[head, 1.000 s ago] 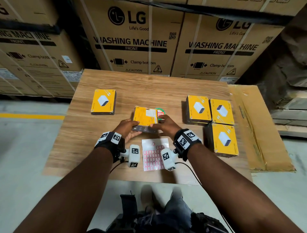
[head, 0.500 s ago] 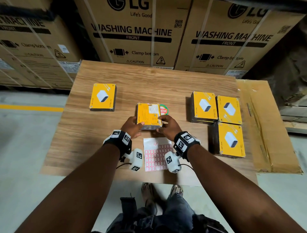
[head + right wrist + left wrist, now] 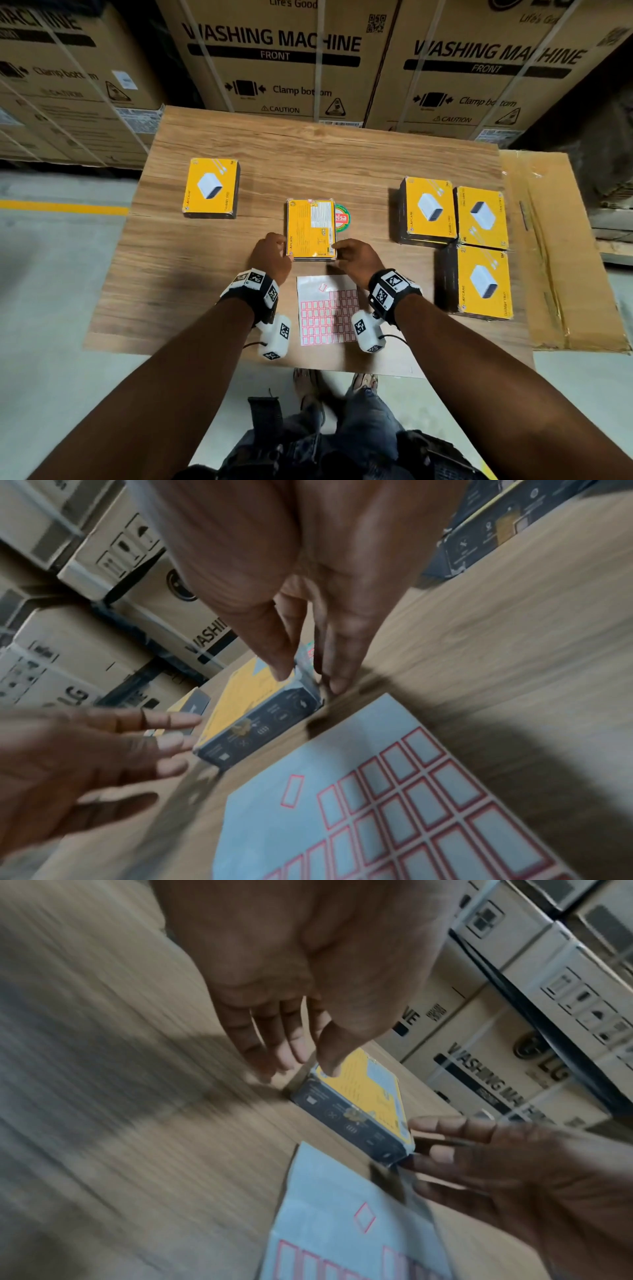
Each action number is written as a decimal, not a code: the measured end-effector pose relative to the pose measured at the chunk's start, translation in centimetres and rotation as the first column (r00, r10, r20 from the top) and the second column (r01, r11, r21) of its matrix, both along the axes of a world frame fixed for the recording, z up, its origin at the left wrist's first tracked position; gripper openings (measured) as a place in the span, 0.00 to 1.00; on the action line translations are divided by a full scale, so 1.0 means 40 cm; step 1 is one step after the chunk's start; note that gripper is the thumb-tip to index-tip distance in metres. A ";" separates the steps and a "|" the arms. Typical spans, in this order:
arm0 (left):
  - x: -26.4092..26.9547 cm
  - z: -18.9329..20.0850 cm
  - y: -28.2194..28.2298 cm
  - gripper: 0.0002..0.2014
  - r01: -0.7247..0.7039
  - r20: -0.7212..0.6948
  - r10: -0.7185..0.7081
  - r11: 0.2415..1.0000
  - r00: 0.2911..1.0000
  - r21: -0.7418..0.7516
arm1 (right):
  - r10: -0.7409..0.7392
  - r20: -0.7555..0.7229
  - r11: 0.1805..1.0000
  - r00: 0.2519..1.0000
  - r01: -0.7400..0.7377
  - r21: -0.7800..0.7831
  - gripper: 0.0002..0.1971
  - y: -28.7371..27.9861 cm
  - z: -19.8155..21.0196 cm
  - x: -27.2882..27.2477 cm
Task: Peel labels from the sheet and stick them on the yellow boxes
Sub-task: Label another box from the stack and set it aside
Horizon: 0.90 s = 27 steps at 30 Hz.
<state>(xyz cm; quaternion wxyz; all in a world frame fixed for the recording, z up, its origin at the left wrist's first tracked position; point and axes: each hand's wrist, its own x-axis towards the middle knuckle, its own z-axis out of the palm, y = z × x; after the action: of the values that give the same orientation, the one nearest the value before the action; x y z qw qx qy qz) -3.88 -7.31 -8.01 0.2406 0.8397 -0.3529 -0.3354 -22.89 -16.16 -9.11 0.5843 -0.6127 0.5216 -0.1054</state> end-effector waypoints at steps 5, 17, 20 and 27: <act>-0.026 0.013 0.027 0.06 0.165 0.036 -0.172 0.974 0.984 0.156 | 0.085 -0.180 0.974 0.980 -0.120 -0.194 0.06 0.027 0.045 -0.006; -0.106 -0.030 0.028 0.19 0.349 -0.047 -0.355 0.874 0.934 0.338 | 0.356 -0.390 0.862 0.849 -0.460 -0.214 0.13 0.078 0.029 -0.023; -0.121 -0.040 0.028 0.16 0.267 -0.103 -0.249 0.925 0.963 0.269 | 0.316 -0.366 0.880 0.875 -0.415 -0.232 0.14 0.092 0.015 -0.032; -0.132 -0.026 0.032 0.05 0.046 -0.302 -0.004 0.991 0.953 0.129 | 0.222 -0.292 0.906 0.930 -0.307 -0.290 0.15 0.111 0.015 -0.041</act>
<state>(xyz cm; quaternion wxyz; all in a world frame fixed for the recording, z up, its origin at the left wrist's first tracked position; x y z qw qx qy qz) -9.17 -6.05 -9.03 0.2301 0.7886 -0.2993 -0.4853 -24.52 -11.72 -8.49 0.4110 -0.7758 0.4777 -0.0318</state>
